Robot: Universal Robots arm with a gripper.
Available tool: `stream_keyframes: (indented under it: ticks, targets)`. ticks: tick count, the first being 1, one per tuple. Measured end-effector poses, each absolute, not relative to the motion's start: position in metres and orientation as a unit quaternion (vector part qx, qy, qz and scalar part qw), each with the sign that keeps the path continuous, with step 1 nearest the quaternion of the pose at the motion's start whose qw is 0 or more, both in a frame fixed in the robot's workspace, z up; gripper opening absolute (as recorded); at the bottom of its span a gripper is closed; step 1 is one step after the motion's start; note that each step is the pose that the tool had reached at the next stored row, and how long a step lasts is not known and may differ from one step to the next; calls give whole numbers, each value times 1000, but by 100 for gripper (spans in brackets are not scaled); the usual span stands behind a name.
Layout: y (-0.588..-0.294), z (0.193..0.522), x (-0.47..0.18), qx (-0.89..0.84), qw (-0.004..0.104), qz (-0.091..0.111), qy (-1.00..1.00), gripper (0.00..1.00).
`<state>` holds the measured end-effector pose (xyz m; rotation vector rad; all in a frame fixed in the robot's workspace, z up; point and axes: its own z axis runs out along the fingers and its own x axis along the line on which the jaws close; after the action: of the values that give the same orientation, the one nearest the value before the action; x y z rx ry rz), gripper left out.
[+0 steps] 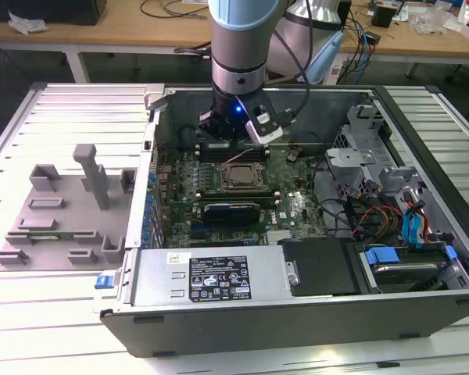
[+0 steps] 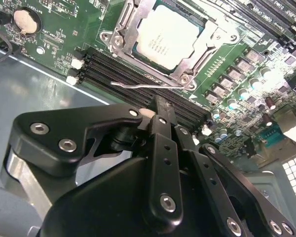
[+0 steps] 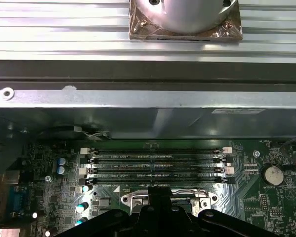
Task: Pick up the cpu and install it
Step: 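Install the first cpu locking lever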
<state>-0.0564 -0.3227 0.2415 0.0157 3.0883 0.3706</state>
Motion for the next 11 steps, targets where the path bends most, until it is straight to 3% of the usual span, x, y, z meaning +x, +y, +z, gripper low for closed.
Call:
stream_keyframes:
  ticks: [11]
  targets:
    - [-323,238,-56,5,16,119,993,11]
